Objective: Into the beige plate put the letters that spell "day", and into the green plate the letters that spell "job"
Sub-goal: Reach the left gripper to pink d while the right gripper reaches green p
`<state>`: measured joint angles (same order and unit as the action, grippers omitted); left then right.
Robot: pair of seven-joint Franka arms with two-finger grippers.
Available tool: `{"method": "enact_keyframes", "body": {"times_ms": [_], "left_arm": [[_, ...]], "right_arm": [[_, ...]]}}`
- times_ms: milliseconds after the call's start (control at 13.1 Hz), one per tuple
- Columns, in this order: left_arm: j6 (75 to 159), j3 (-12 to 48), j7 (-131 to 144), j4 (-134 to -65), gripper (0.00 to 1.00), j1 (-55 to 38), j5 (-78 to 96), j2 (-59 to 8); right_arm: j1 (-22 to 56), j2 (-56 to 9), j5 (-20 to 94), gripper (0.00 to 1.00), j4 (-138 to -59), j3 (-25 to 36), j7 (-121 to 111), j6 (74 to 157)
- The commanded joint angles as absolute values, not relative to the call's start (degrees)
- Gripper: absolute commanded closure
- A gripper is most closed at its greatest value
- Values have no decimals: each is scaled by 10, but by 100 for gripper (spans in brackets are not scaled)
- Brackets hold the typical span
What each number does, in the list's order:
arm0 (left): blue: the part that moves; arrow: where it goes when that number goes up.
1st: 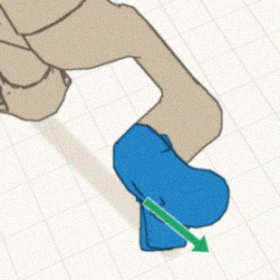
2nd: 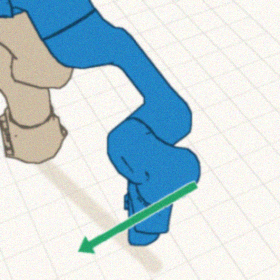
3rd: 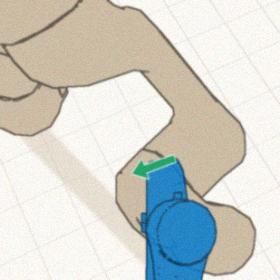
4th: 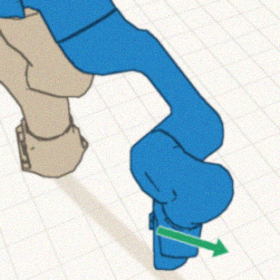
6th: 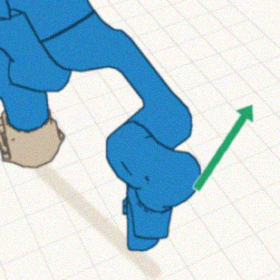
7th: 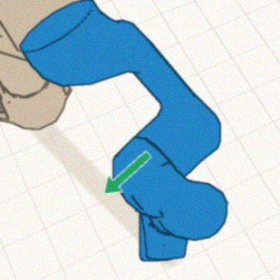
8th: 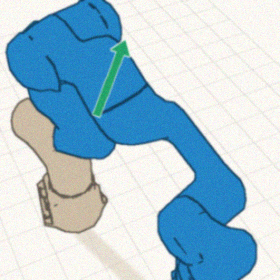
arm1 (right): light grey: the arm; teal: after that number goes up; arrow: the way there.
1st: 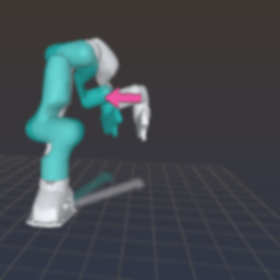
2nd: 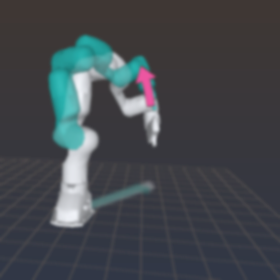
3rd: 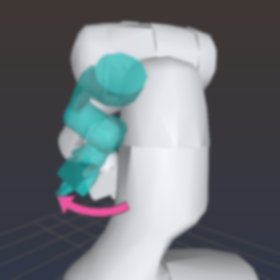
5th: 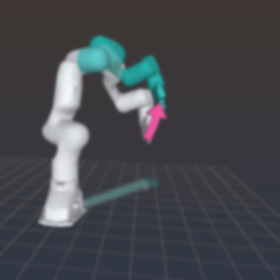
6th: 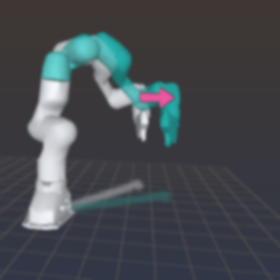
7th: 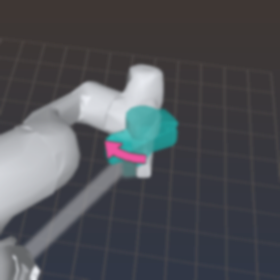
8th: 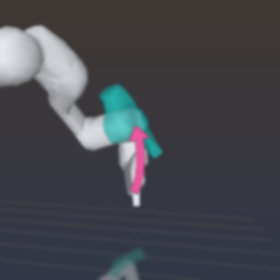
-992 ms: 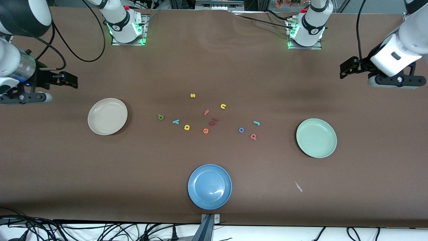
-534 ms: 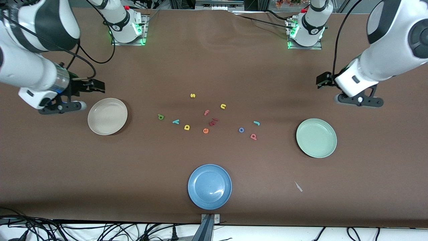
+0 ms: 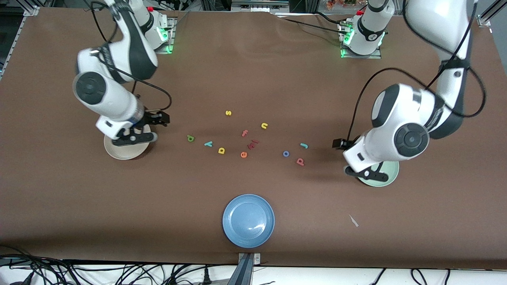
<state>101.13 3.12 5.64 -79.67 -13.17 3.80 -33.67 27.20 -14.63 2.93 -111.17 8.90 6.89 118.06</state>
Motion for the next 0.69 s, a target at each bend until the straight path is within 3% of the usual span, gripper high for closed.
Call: {"method": "enact_keyframes", "body": {"times_ms": [0, 305, 534, 610], "left_arm": [[1033, 25, 126, -770, 0, -174, 53, -384], [1061, 25, 286, -782, 0, -199, 55, -402], [1146, 25, 396, -814, 2, -214, 55, -424], [1175, 25, 423, -820, 19, -229, 54, -434]], "right_arm": [[301, -190, 33, 0, -1129, 94, 95, 1252], [317, -225, 34, 0, -1176, 93, 126, 1363], [323, -254, 39, 0, -1173, 89, 134, 1398], [325, -260, 39, 0, -1171, 87, 134, 1398]]}}
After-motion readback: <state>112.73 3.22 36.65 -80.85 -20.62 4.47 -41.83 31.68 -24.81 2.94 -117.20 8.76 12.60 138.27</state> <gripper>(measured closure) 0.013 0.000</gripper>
